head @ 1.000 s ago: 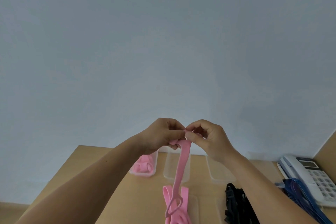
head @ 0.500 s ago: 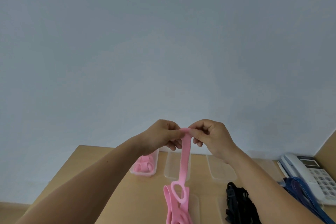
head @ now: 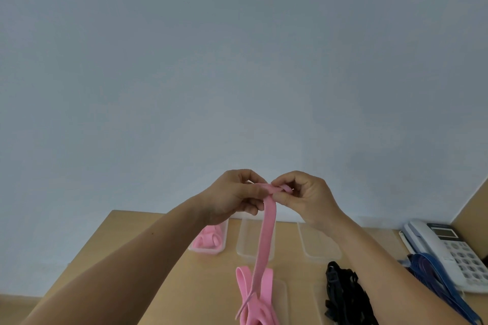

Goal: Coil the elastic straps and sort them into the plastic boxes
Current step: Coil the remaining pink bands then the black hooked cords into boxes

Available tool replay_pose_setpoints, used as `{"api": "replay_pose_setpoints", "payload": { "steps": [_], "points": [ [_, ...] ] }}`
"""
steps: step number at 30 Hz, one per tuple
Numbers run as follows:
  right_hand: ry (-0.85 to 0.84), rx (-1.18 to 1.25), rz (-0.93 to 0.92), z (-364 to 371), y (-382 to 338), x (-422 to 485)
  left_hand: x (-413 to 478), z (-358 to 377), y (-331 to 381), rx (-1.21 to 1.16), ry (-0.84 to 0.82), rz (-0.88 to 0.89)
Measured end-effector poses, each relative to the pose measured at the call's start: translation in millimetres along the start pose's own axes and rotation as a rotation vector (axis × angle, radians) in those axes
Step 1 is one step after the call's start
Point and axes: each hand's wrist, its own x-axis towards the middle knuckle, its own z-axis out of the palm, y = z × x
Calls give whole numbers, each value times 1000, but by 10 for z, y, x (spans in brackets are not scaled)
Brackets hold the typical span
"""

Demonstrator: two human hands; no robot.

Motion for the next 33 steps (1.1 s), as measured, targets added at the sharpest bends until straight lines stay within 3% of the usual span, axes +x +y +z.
{"api": "replay_pose_setpoints", "payload": {
  "steps": [4, 10, 19, 25, 29, 33],
  "points": [
    [-25, 97, 64, -8, -23, -10, 9, 26, -35, 86, 71, 74],
    [11, 27, 67, 17, -35, 19, 19, 72, -86, 105, 158, 191],
    [55, -33, -50, 45, -28, -23, -44, 82, 33, -98, -69, -4],
    [82, -124, -118, 58, 8, -99, -62, 67, 54, -15, -76, -96],
    [101, -102, -140, 74, 4, -96, -75, 91, 73, -96, -118, -78],
    [86, -78, -128, 64, -8, -77, -58, 127, 54, -132, -27, -65]
  ]
}}
